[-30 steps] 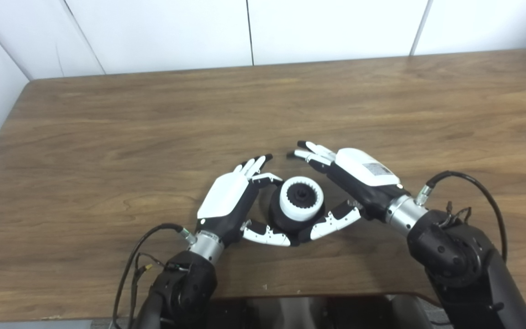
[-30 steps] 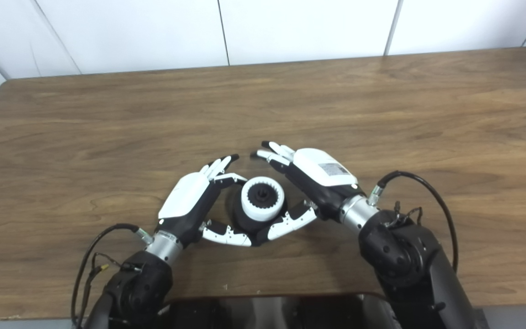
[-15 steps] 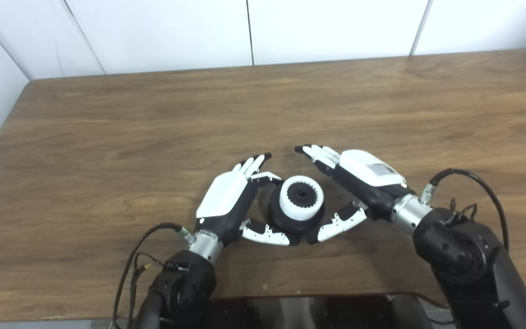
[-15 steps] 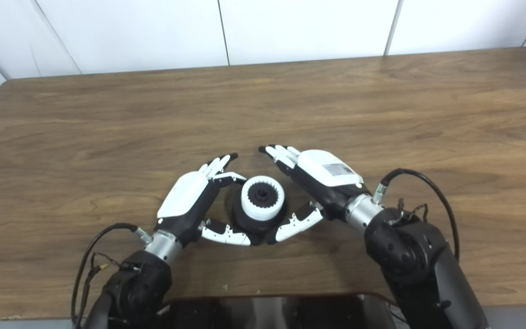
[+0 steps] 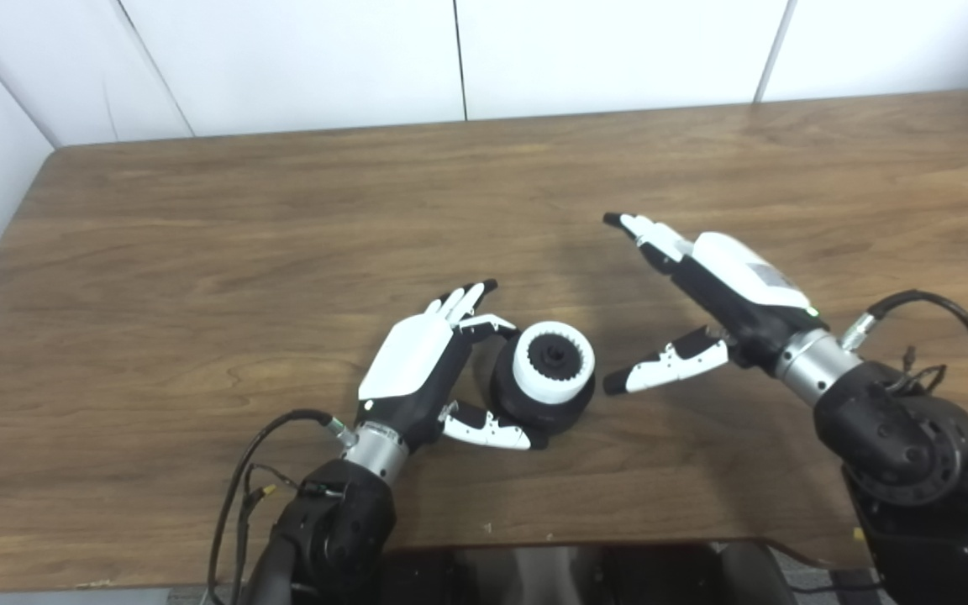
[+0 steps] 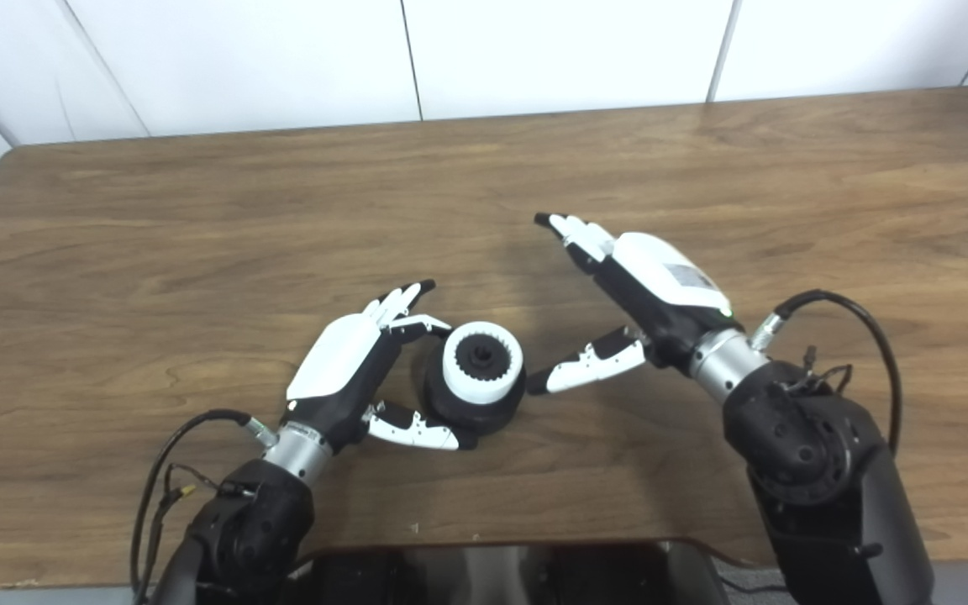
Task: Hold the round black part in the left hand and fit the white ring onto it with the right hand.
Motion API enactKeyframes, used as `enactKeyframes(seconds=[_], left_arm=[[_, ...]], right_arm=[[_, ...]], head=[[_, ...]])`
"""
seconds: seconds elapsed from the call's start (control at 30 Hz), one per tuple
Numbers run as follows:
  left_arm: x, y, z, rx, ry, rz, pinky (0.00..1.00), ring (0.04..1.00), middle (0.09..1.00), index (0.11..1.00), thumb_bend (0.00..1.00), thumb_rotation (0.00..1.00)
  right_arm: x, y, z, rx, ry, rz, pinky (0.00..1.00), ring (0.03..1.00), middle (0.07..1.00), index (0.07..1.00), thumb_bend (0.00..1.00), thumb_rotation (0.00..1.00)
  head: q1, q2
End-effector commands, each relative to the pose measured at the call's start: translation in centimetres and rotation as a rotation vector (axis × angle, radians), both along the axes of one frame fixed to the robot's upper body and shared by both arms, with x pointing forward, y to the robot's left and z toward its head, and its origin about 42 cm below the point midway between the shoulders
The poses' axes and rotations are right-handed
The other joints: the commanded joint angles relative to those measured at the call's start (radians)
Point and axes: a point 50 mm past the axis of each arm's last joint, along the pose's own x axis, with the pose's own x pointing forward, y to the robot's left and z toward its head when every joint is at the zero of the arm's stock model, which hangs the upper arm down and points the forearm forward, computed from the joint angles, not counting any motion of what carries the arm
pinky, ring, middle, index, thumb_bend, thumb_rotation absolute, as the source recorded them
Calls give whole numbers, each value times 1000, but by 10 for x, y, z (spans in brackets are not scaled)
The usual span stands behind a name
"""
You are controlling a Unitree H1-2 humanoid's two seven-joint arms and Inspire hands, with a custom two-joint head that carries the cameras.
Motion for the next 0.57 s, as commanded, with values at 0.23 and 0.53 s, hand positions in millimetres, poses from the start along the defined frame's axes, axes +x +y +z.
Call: enactKeyframes(seconds=[0.23,0.53], left_arm=[[27,4,16,119,-53,4,1000,1000,995,683,920,411],[47,7,21,211,-18,30,995,1000,1000,763,1000,445]], right_arm=[[12,-24,18,60,-154,-102,846,1000,1000,1000,1000,452],[14,-36,14,68,-171,-151,827,1000,1000,1000,1000,433]], head=[[-5,-3],[-8,-8]])
